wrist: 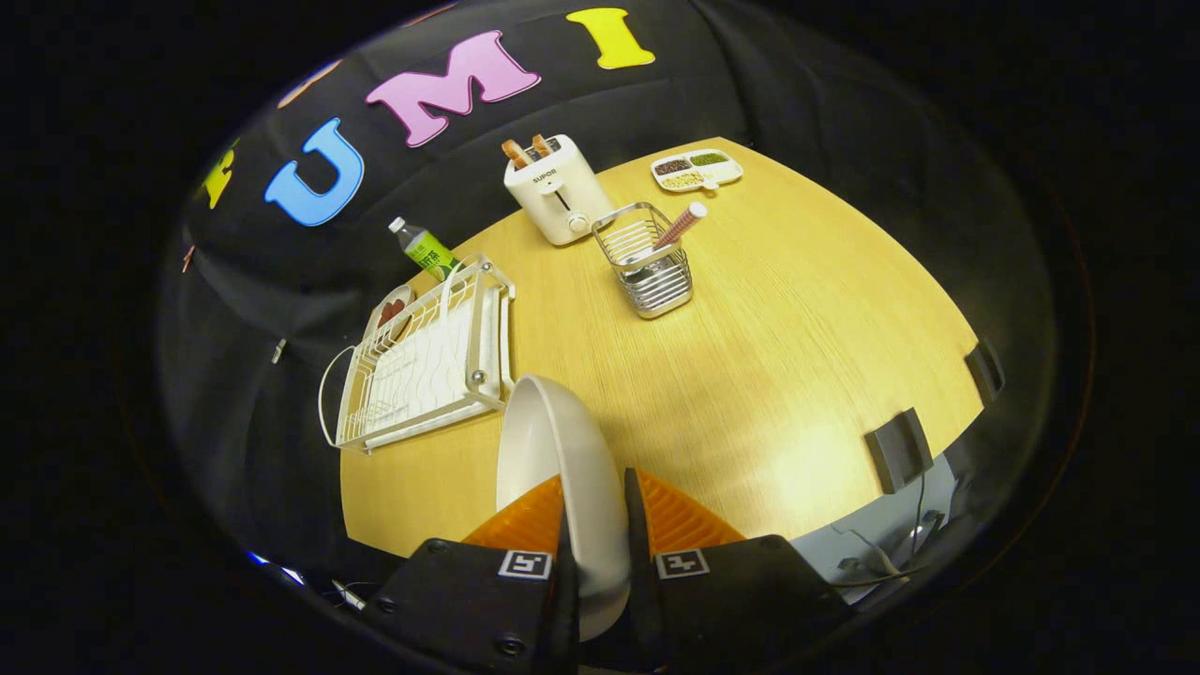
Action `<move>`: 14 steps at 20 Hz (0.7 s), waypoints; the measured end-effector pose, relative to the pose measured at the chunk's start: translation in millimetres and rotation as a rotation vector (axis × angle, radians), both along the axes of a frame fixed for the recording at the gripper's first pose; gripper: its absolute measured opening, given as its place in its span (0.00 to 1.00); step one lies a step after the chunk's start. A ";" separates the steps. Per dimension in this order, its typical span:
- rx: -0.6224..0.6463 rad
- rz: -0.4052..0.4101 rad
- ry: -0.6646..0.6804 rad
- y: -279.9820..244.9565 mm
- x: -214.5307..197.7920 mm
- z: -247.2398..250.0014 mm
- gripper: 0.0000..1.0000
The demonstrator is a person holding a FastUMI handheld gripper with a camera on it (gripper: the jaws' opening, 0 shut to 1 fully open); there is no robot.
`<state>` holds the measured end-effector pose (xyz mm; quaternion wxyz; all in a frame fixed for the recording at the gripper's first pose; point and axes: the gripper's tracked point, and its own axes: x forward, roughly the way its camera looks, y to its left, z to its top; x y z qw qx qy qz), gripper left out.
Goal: Take the plate from the dish rack, then take the spoon from the basket and place it into the plate.
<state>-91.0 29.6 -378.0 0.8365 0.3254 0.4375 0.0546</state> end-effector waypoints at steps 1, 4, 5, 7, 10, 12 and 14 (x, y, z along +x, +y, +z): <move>0.007 0.003 0.009 4.4 1.3 -5.8 0.25; 0.036 0.018 0.032 21.4 8.6 -21.1 0.25; 0.040 0.022 0.038 25.6 9.1 -24.9 0.25; 0.042 0.023 0.062 33.0 10.0 -35.0 0.25; 0.055 0.009 0.076 38.1 10.9 -36.4 0.26; 0.047 -0.016 0.076 36.1 16.3 -39.0 0.27; 0.013 -0.044 0.085 28.9 17.8 -42.7 0.28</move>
